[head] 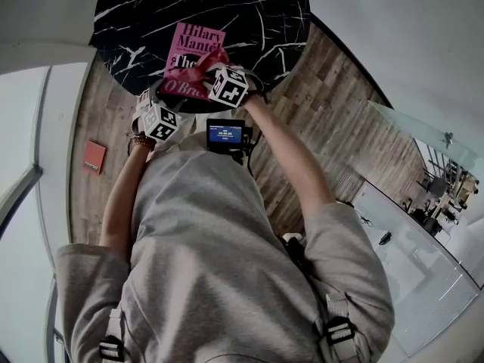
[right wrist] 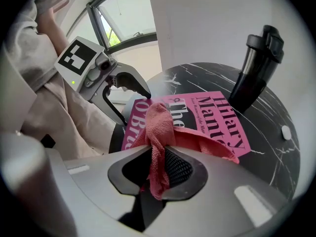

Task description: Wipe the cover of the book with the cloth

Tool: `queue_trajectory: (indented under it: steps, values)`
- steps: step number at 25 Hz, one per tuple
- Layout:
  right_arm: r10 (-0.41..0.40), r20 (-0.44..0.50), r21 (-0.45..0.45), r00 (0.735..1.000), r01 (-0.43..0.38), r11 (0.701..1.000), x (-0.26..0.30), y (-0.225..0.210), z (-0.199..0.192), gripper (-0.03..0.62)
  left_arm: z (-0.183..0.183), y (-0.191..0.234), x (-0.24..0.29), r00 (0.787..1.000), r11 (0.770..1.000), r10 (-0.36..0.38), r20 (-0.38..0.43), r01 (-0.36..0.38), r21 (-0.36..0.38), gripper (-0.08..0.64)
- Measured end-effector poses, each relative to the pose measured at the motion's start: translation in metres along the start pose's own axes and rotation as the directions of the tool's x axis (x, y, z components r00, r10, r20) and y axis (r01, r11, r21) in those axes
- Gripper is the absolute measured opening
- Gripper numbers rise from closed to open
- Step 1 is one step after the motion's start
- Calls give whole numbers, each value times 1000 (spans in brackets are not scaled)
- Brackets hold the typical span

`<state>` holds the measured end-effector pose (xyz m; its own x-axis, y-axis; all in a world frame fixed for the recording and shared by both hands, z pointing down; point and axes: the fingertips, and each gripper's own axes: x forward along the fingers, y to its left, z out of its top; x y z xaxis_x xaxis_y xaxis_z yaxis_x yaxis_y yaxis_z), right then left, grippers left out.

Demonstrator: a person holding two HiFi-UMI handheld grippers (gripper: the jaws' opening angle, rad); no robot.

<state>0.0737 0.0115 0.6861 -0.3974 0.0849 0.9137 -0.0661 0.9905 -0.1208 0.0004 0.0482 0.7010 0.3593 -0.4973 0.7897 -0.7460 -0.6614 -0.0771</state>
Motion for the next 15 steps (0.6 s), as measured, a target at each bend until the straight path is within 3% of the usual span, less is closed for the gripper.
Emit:
queue_trajectory:
  steps: [15]
  values:
    - [122,-28,-83,992,-124,989,5,45,-2,77,0,1,0,1000,1000,4,4,-4,3,349]
